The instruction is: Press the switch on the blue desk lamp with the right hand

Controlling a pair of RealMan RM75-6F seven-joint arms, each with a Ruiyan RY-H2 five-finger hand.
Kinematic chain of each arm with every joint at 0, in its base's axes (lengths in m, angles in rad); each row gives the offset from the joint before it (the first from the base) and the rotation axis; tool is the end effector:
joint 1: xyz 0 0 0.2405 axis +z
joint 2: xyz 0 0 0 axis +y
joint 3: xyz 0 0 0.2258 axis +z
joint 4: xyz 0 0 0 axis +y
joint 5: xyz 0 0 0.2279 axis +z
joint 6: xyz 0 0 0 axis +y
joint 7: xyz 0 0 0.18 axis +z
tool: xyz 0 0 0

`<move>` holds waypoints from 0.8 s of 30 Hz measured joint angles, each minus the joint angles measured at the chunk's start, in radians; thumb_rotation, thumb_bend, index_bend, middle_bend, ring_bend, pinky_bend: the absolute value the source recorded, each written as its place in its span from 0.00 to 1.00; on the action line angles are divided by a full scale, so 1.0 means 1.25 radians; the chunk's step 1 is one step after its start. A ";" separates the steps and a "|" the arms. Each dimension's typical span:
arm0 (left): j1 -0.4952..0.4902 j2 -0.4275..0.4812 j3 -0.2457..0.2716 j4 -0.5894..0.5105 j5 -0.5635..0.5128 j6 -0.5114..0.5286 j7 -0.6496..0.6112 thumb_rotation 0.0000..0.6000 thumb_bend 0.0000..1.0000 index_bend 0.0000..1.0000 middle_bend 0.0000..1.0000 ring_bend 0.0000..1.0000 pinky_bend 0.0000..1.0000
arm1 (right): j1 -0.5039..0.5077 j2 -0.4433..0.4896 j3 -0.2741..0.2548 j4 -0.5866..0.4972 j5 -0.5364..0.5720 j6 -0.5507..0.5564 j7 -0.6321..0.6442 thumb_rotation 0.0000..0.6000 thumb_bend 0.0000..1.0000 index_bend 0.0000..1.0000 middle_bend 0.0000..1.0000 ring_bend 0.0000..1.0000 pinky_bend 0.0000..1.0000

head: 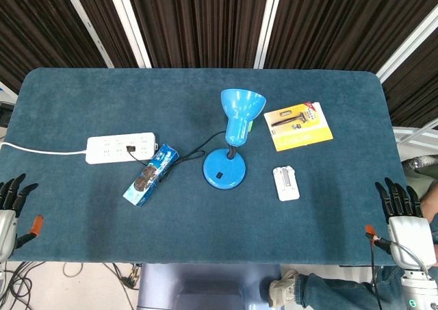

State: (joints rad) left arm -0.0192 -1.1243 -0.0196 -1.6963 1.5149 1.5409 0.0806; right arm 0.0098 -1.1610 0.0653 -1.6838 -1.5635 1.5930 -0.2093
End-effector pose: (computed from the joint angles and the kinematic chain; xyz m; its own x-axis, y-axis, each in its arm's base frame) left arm -0.2817 0.1896 0.1230 0.3895 0.0072 0.9210 0.9204 0.0347 -0.3895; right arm -0.2671 -0.1967 0.1279 0.4826 0.0898 0.8712 -0.8751 0.0094 0.4838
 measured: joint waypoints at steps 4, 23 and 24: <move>0.000 0.000 0.000 0.000 0.000 0.000 0.000 1.00 0.41 0.16 0.00 0.00 0.00 | 0.000 -0.001 0.000 0.000 0.003 -0.001 -0.001 1.00 0.29 0.00 0.00 0.05 0.00; 0.002 -0.001 -0.001 -0.002 -0.007 0.000 0.001 1.00 0.41 0.16 0.00 0.00 0.00 | 0.003 0.001 -0.007 -0.006 0.001 -0.016 0.003 1.00 0.29 0.00 0.00 0.05 0.00; 0.002 -0.001 -0.002 -0.003 -0.006 0.000 0.002 1.00 0.41 0.16 0.00 0.00 0.00 | 0.004 0.002 -0.008 -0.008 0.001 -0.019 0.004 1.00 0.29 0.00 0.00 0.05 0.00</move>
State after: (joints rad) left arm -0.0173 -1.1250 -0.0216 -1.6995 1.5073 1.5409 0.0828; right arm 0.0144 -1.1586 0.0552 -1.6932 -1.5624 1.5698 -0.2048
